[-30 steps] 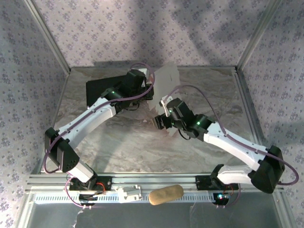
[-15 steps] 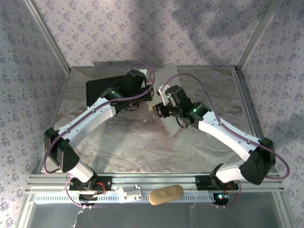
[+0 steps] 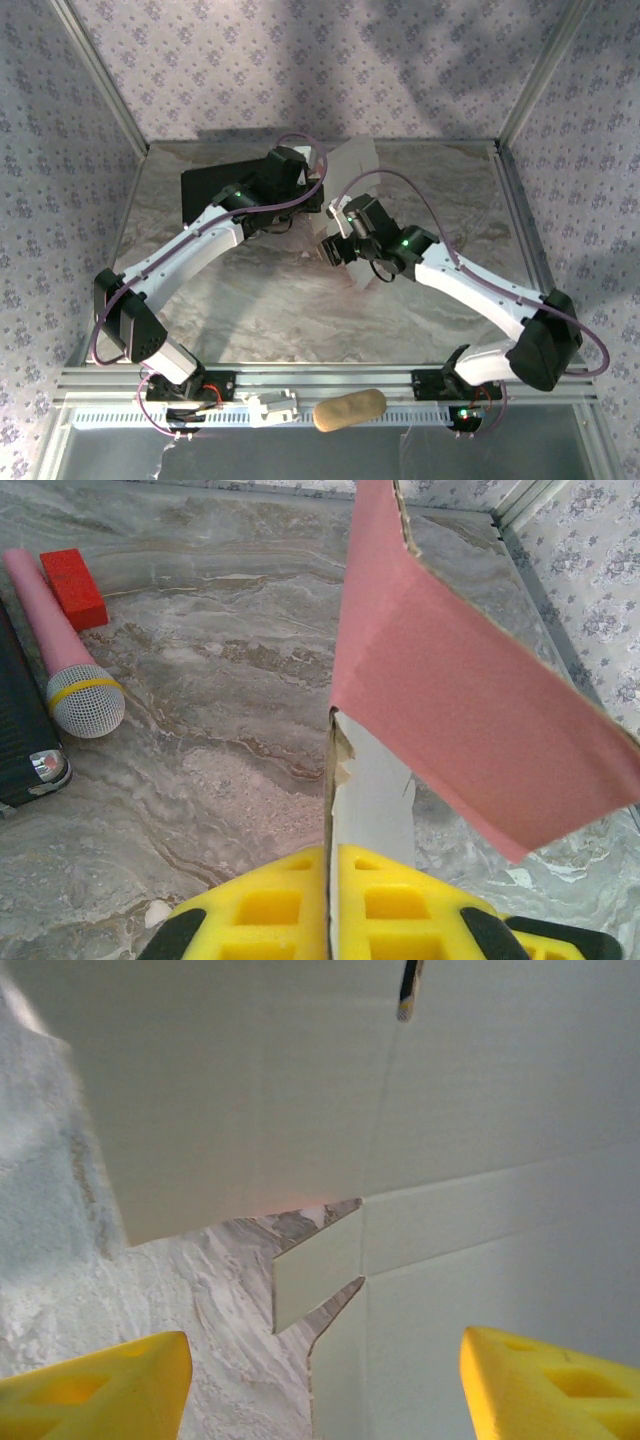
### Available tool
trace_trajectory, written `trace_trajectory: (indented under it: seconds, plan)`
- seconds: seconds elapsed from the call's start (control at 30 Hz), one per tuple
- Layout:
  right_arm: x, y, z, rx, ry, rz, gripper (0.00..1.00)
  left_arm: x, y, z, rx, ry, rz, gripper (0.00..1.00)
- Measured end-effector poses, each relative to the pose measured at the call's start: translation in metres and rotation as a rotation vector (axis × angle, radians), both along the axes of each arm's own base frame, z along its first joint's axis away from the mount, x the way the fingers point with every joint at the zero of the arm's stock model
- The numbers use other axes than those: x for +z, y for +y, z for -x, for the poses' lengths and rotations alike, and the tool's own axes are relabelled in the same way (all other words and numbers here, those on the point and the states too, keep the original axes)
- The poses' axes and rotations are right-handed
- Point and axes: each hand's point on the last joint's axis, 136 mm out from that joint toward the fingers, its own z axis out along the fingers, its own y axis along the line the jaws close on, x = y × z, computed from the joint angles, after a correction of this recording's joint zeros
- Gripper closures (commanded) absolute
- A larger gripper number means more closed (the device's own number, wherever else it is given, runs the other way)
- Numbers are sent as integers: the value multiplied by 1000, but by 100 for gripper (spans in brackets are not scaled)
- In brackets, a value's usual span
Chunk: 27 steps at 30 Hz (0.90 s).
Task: Fold the paper box
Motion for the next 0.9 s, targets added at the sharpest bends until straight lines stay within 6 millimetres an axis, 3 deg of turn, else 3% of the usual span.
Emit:
trace_trajectory:
  seconds: [0.17,0.37,0.9]
  plan:
    - [-4,0,-18,-40,8,25,47,0,-1,1,-5,1,2,100]
    - [-1,-9,-27,-45,43,-23,50,0,-2,2,-18,-5,-6,100]
    - [-1,-16,-29,0,149,-131,66,6,-6,4,-35,-20,-3,100]
